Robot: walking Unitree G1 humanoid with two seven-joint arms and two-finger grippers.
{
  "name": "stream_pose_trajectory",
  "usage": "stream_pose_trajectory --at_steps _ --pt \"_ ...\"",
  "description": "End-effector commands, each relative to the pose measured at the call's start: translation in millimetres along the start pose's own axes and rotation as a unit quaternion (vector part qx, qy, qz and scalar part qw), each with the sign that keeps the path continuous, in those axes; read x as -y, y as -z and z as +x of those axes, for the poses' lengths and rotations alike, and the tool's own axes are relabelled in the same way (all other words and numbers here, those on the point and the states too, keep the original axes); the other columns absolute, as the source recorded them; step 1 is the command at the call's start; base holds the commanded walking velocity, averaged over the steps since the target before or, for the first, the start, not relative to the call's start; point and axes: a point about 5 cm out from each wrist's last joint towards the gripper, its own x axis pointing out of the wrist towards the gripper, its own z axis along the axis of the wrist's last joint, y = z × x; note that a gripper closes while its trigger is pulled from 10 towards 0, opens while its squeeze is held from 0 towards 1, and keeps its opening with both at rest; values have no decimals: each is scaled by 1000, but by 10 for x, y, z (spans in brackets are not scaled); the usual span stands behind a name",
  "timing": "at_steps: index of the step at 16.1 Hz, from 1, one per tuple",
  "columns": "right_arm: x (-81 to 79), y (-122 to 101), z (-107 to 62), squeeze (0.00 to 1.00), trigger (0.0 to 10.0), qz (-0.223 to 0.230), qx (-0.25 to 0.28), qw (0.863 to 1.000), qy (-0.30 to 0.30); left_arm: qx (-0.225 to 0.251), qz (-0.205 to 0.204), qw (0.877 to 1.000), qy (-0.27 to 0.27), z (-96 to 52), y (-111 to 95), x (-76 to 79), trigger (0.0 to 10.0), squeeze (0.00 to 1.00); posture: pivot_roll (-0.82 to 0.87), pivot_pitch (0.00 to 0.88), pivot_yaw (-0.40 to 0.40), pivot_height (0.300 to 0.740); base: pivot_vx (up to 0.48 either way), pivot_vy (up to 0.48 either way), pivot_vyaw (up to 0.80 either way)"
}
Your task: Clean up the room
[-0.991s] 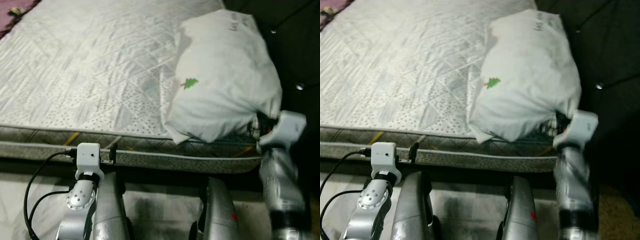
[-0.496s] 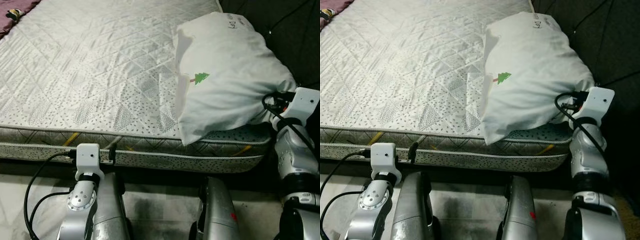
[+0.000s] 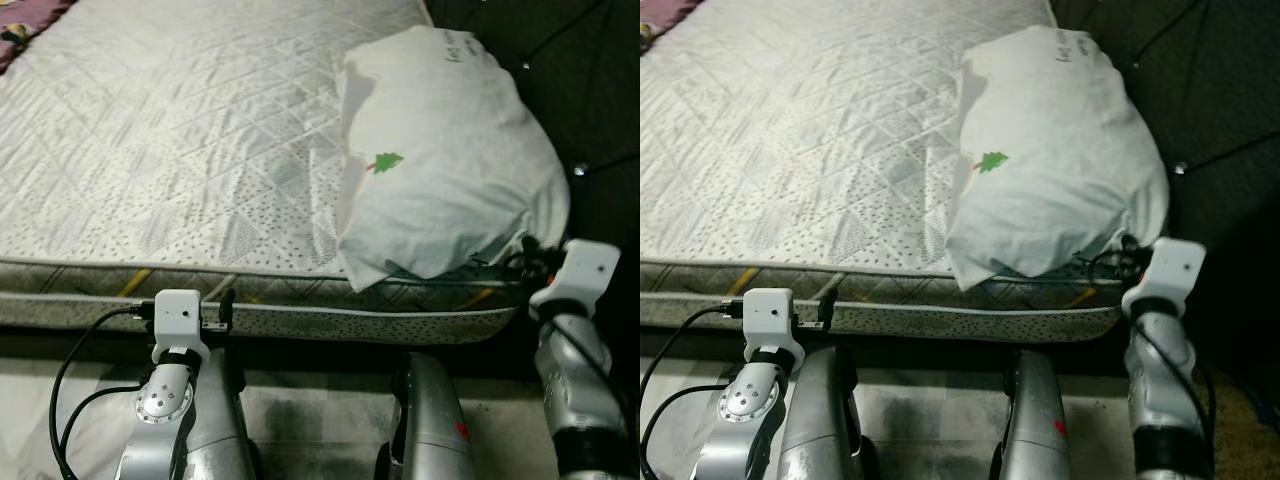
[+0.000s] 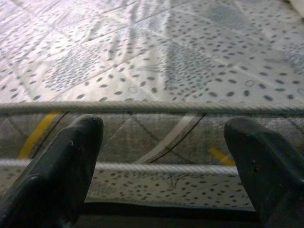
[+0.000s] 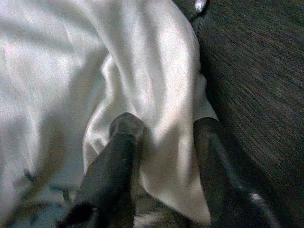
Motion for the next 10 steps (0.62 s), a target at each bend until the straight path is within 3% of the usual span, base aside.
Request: stream_pose_trajectory --at_steps 1,4,5,7,10 --pt "-17 -53 -41 1000 10000 -8 13 1000 3 -9 3 1000 0 -8 34 6 10000 0 -6 73 -11 514 0 0 0" --pt "-162 -163 -173 1000 10000 0 45 999 -26 -8 2 1000 2 -12 30 13 10000 0 -7 78 -11 514 0 0 0" --pt "-250 -370 -193 1000 10000 -22 88 996 -24 -9 4 1000 1 -18 34 3 10000 0 -10 84 -10 514 0 0 0" --pt "-459 -666 -135 1000 10000 -3 140 989 -52 -12 4 1000 2 -25 52 9 10000 0 -13 84 -7 514 0 0 0" --pt "-800 -640 -56 1000 10000 26 118 984 -129 -12 3 1000 6 -9 45 44 10000 0 -13 84 -4 514 0 0 0"
